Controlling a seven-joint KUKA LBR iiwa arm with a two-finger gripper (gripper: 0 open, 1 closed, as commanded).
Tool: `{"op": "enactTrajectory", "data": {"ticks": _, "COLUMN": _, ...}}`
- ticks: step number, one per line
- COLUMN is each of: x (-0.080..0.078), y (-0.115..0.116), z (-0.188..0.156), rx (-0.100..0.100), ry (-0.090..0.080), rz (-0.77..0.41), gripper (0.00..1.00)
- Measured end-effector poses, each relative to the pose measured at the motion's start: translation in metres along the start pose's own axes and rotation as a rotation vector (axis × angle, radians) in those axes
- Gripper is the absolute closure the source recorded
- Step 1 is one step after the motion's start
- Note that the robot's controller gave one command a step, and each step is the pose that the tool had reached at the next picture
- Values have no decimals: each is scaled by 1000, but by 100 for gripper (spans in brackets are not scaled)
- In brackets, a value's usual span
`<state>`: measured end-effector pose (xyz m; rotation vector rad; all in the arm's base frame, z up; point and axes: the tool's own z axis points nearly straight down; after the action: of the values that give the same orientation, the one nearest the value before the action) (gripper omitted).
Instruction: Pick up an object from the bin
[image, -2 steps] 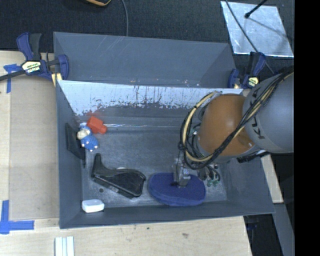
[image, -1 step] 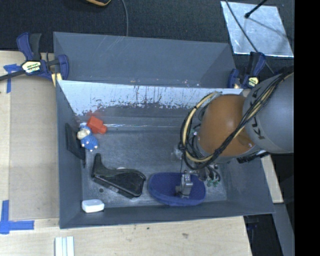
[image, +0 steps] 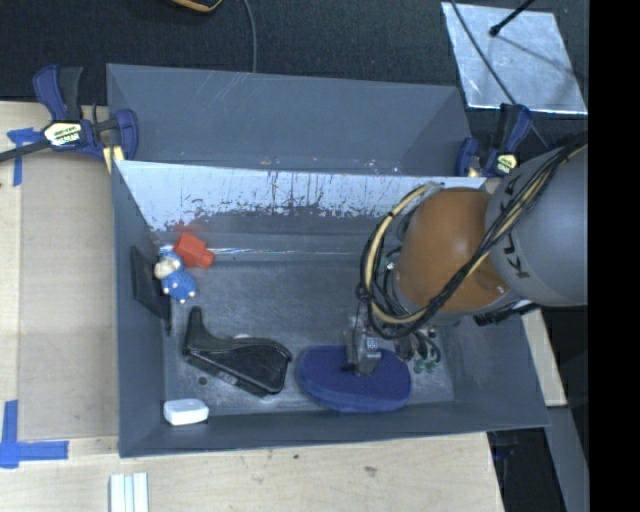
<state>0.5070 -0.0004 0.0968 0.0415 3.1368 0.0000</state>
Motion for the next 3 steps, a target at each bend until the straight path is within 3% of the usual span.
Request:
{"op": "enactTrajectory", "data": {"ticks": 1, "x": 1, "y": 0, "z": 0, "rx": 0, "ry": 2, "rz": 0, "gripper": 0}}
{"op": "enactTrajectory", "data": {"ticks": 2, "x": -34, "y": 26, "z": 25, "rx": 1, "ry": 4, "rz": 241, "gripper": 0}}
{"op": "enactTrajectory", "data": {"ticks": 3, "x": -39, "y": 26, "z": 22, "rx": -1, "ry": -13, "rz": 242, "gripper": 100}}
